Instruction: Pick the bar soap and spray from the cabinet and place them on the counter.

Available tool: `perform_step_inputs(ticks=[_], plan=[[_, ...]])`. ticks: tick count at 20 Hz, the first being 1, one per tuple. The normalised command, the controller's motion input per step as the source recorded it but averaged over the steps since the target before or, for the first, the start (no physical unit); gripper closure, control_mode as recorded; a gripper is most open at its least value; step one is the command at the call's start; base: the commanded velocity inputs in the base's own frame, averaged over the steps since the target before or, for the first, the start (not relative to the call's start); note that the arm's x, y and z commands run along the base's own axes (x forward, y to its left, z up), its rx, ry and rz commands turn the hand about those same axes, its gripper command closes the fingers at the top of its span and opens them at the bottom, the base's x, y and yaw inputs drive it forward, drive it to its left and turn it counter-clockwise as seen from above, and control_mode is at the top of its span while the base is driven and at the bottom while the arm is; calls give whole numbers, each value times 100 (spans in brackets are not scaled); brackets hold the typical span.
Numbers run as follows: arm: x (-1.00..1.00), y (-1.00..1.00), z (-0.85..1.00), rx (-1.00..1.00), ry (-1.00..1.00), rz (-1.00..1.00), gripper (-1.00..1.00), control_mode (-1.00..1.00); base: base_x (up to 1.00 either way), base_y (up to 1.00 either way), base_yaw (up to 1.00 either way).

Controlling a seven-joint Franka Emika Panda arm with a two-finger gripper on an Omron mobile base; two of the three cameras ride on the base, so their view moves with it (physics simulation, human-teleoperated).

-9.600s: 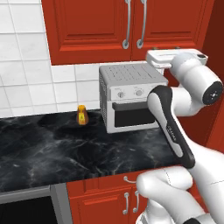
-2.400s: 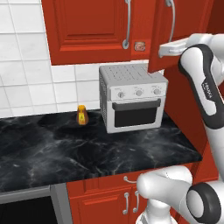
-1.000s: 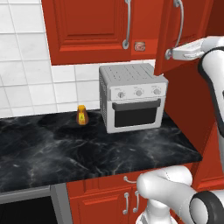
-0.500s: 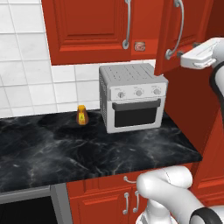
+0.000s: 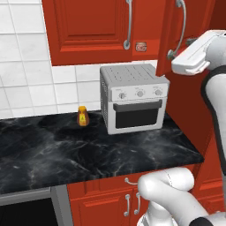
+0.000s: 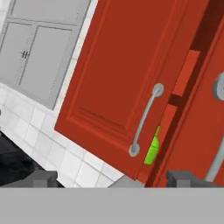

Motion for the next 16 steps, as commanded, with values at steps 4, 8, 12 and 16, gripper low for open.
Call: perform_step_inputs(ticks=[4,8,12,16], plan=[[-10,43,2,-21,0,0,-100,-100,0,0,0],[-1,33,0,-26,0,-1,-100,-100,0,0,0],[0,29,0,-30,0,-5,-100,-100,0,0,0],[0,33,0,-31,0,-6,-100,-100,0,0,0]])
